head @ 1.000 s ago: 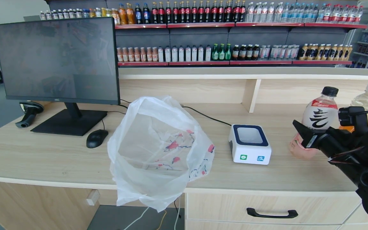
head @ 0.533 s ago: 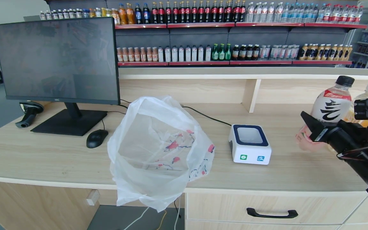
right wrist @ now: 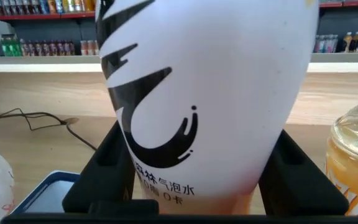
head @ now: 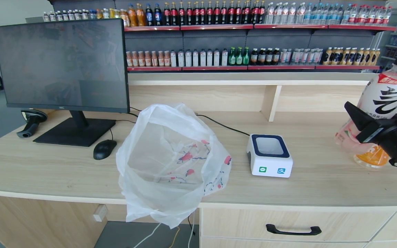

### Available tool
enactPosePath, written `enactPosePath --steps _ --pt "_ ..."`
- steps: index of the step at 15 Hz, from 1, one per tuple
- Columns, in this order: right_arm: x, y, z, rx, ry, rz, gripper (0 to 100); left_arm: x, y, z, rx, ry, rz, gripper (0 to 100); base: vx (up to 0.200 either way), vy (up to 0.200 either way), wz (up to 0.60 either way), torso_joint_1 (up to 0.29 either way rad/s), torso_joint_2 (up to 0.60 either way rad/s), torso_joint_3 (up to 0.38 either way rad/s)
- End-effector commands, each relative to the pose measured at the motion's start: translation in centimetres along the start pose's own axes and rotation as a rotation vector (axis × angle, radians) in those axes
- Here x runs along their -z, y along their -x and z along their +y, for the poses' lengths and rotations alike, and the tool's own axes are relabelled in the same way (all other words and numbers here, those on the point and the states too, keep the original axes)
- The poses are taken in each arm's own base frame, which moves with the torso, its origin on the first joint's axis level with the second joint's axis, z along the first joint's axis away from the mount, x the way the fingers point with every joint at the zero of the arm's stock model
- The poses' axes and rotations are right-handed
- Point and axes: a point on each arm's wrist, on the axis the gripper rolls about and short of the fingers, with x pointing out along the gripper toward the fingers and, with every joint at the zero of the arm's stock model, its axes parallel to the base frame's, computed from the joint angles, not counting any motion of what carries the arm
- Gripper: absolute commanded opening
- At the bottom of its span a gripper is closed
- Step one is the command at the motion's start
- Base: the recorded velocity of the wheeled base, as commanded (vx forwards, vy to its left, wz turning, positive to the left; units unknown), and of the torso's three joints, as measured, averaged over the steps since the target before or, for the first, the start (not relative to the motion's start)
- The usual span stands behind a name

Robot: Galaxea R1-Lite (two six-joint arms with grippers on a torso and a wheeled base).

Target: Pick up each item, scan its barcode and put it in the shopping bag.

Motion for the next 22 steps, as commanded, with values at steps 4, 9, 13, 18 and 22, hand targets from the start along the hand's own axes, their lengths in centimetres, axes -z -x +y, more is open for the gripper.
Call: enactPosePath --steps 4,9,13,18,22 --pt "-3.5 2.6 0.4 -0.045 0.007 -0.073 0 0.0 0.0 0.0 0.000 0.000 -0.001 100 0.000 0.000 0.00 0.000 0.00 0.000" --pt "-6.1 6.2 2.0 -0.151 -0.040 -0.002 0 0.0 0.0 0.0 0.000 0.000 -0.001 100 0.000 0.000 0.00 0.000 0.00 0.000" --pt "-6.4 7.8 3.6 -0.255 -0.129 0.085 0 0.0 0.0 0.0 -0.001 0.000 -0.001 100 0.000 0.000 0.00 0.000 0.00 0.000" --pt "-5.8 7.9 5.5 -0.369 -0.310 0.164 0 0.0 0.0 0.0 0.000 0.000 -0.001 100 0.000 0.000 0.00 0.000 0.00 0.000" --pt "-6.3 8.7 8.1 -0.535 -0.534 0.223 0 0.0 0.0 0.0 0.000 0.000 -0.001 100 0.000 0.000 0.00 0.000 0.00 0.000"
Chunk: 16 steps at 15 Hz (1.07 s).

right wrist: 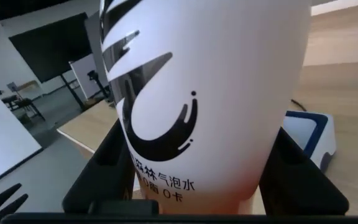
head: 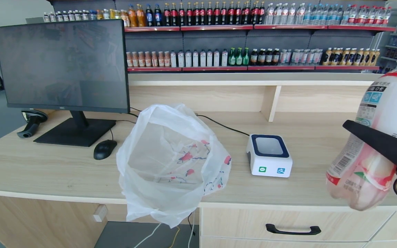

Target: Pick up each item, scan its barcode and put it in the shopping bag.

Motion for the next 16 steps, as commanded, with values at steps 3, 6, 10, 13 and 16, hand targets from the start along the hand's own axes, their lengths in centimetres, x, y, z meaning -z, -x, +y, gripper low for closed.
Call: enactPosePath --steps 3,6,10,13,16 --pt "0.8 -0.3 1.8 -0.142 -0.178 0.072 0 0.0 0.0 0.0 0.000 0.000 -0.001 100 0.000 0.000 0.00 0.000 0.00 0.000" --pt "1.1 -0.6 2.6 -0.189 -0.279 0.103 0 0.0 0.0 0.0 -0.002 0.000 -0.001 100 0.000 0.000 0.00 0.000 0.00 0.000" --pt "1.3 -2.5 3.0 -0.224 -0.496 0.103 0 0.0 0.0 0.0 0.000 0.000 -0.001 100 0.000 0.000 0.00 0.000 0.00 0.000" --pt "2.5 -3.2 3.4 -0.299 -0.582 0.075 0 0.0 0.0 0.0 0.000 0.000 -0.001 100 0.000 0.000 0.00 0.000 0.00 0.000" --pt "3.7 -3.3 4.0 -0.378 -0.707 0.075 0 0.0 0.0 0.0 0.000 0.000 -0.001 100 0.000 0.000 0.00 0.000 0.00 0.000"
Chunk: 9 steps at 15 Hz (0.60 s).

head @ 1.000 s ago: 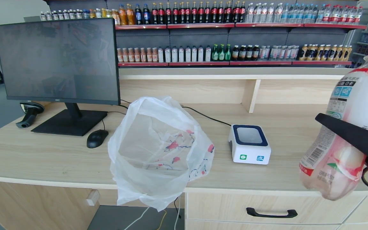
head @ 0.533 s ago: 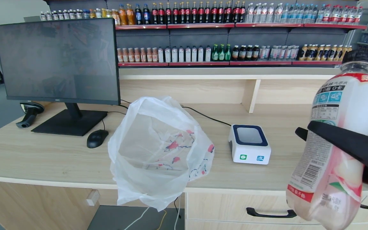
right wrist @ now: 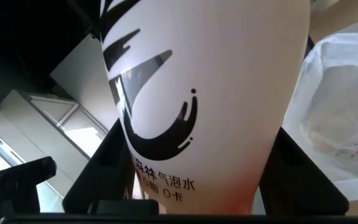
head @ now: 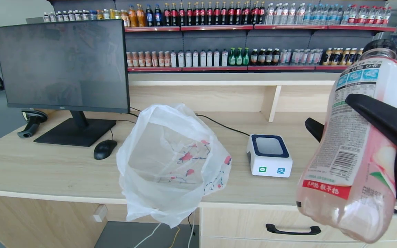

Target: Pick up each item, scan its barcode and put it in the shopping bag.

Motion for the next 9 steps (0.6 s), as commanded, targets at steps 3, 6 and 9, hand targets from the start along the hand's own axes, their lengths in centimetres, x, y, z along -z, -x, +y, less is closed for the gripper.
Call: enactPosePath --steps 3,6,9 --pt "1.9 -0.2 -1.3 0.019 -0.085 0.064 0 0.0 0.0 0.0 0.000 0.000 -0.001 100 0.000 0.000 0.00 0.000 0.00 0.000" --pt "2.1 -0.2 -1.0 0.005 -0.098 0.075 0 0.0 0.0 0.0 0.000 0.000 -0.001 100 0.000 0.000 0.00 0.000 0.00 0.000" --pt "1.4 0.2 0.2 -0.046 -0.121 0.047 0 0.0 0.0 0.0 0.000 0.000 -0.001 100 0.000 0.000 0.00 0.000 0.00 0.000"
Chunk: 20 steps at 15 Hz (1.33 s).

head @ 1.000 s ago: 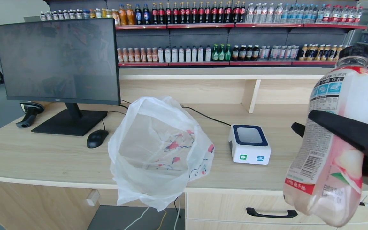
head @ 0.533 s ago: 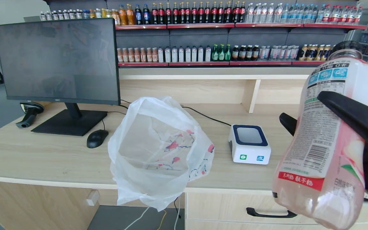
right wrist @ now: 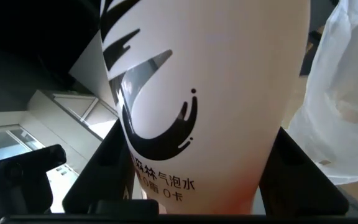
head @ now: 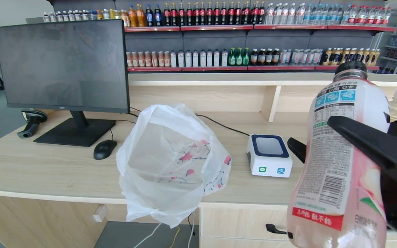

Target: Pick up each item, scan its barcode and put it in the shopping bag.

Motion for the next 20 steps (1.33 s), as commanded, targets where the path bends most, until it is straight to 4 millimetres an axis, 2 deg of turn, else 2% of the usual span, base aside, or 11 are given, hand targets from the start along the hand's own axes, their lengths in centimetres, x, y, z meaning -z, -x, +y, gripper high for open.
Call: enactPosePath --steps 1,5,20 --pt "-0.4 0.4 1.0 -0.041 -0.016 -0.017 0 0.0 0.0 0.0 0.000 0.000 -0.001 100 0.000 0.000 0.00 0.000 0.00 0.000" --pt "-0.8 0.6 1.9 -0.079 -0.067 -0.033 0 0.0 0.0 0.0 0.000 0.000 -0.001 100 0.000 0.000 0.00 0.000 0.00 0.000" --pt "-0.8 0.7 2.0 -0.083 -0.059 -0.036 0 0.0 0.0 0.0 0.000 0.000 -0.001 100 0.000 0.000 0.00 0.000 0.00 0.000"
